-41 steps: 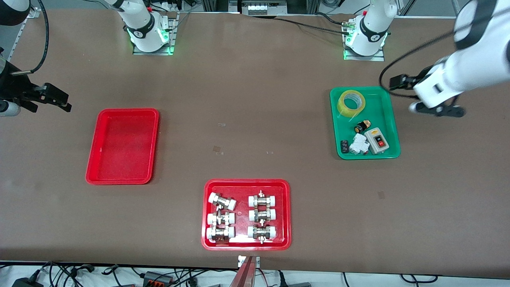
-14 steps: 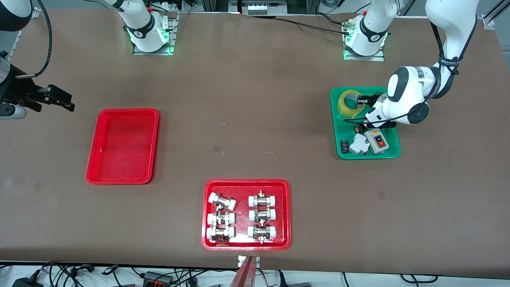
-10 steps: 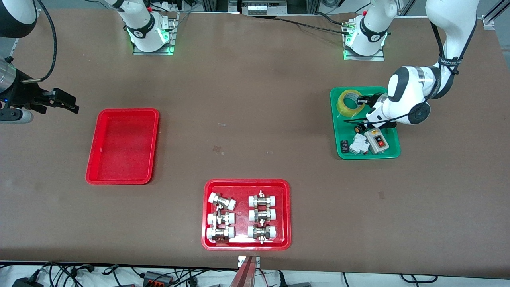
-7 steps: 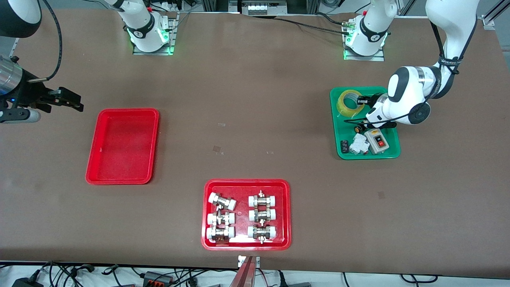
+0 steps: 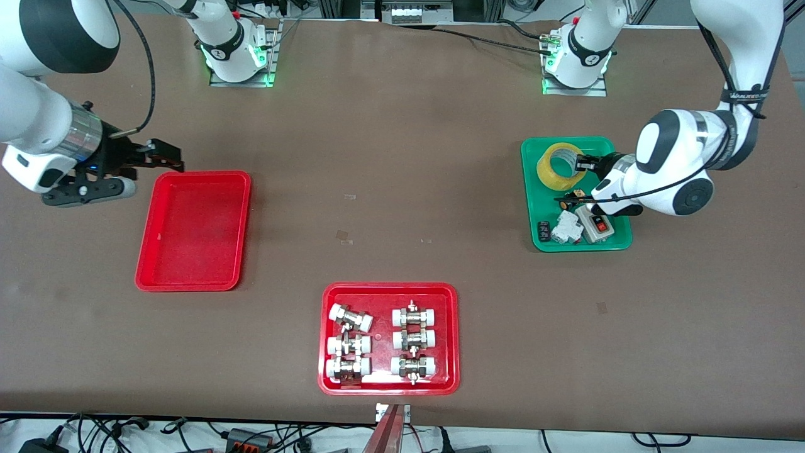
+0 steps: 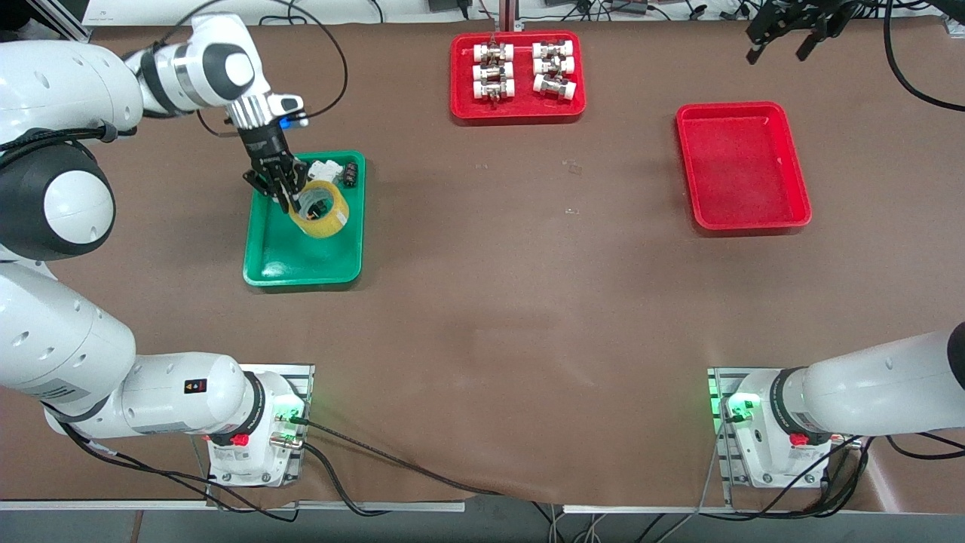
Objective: Left arm passes tape to right arm into tray
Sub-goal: 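Lift the tape with the left gripper while the right gripper approaches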
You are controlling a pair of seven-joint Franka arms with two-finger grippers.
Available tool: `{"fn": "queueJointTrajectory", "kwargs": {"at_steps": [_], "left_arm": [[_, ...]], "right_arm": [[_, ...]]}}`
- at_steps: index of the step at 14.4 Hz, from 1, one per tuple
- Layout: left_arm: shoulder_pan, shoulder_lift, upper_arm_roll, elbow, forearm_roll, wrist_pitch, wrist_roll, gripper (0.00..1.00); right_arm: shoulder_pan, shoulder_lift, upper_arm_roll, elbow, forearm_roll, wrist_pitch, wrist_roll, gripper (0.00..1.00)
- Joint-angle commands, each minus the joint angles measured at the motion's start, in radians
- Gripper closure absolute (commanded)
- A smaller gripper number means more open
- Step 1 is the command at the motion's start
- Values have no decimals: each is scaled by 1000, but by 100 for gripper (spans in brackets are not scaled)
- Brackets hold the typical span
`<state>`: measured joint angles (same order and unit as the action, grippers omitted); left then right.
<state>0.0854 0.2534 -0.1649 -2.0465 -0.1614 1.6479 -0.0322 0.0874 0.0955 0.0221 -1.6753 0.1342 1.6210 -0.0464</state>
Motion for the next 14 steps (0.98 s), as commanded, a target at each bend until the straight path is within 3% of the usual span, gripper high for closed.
{"fn": "queueJointTrajectory", "kwargs": {"at_steps": [1, 7, 11, 14], "left_arm": [[-7, -5, -30, 63, -107, -54, -12, 99], [-137, 4, -77, 238, -479, -60, -205, 100], [-191, 17, -80, 339, -876, -60, -280, 100], [-249, 18, -79, 442, -1012, 2, -449, 100]], "right_arm": [[-3, 27, -4, 23, 85, -29, -12, 0], [25, 44, -4, 35, 255, -27, -12, 0], [26, 65, -4, 40, 415, -30, 2, 0], [26, 66, -2, 43, 471, -30, -1, 0]]}}
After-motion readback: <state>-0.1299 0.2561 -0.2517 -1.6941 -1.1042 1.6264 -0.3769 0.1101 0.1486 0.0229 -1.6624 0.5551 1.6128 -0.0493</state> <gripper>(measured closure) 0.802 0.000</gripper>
